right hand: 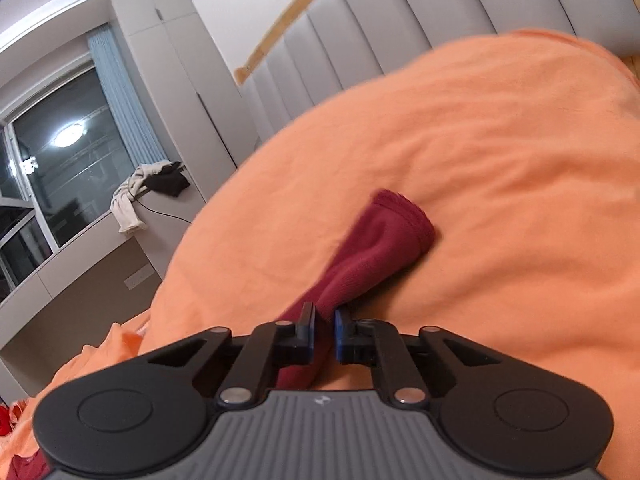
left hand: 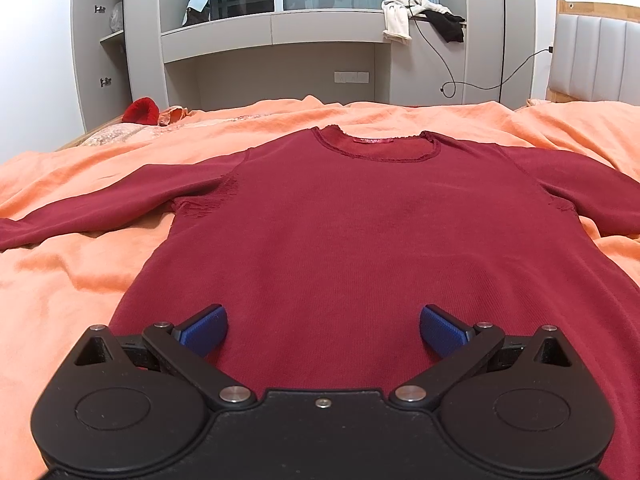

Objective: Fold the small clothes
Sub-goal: 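Grasp the sweater sleeve cuff with the right gripper and lift it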

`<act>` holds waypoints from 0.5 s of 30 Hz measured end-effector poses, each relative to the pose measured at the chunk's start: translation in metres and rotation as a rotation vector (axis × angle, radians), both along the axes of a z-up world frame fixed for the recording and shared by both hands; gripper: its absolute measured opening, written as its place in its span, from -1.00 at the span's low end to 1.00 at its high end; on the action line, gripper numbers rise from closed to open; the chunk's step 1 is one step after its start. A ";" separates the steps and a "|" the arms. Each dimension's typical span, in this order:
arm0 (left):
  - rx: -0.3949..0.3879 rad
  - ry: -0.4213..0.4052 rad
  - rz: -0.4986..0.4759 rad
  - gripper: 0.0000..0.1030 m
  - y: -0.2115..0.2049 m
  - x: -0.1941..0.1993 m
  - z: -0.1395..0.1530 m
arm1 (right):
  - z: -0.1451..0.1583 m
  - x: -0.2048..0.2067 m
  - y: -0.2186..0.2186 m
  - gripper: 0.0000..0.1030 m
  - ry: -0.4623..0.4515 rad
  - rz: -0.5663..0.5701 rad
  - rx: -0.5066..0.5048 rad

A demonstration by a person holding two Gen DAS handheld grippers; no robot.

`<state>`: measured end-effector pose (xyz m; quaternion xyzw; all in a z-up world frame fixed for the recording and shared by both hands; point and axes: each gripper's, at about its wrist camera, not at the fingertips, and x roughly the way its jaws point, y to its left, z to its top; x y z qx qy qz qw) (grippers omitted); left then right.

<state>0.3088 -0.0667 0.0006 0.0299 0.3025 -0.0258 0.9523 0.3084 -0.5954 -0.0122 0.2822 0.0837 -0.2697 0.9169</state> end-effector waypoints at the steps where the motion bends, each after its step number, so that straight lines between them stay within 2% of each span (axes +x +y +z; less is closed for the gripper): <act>1: -0.003 -0.001 -0.001 0.99 0.001 -0.001 0.001 | 0.004 -0.001 0.007 -0.82 -0.004 0.006 -0.029; 5: -0.025 -0.014 0.005 0.99 0.007 -0.004 0.008 | 0.024 0.003 0.042 -0.82 -0.023 0.044 -0.177; 8: -0.048 -0.027 0.015 0.99 0.015 -0.003 0.018 | 0.038 0.016 0.080 -0.82 0.001 0.090 -0.323; 15: -0.086 -0.060 0.136 0.99 0.053 0.008 0.042 | 0.080 0.047 0.178 -0.82 -0.012 0.245 -0.575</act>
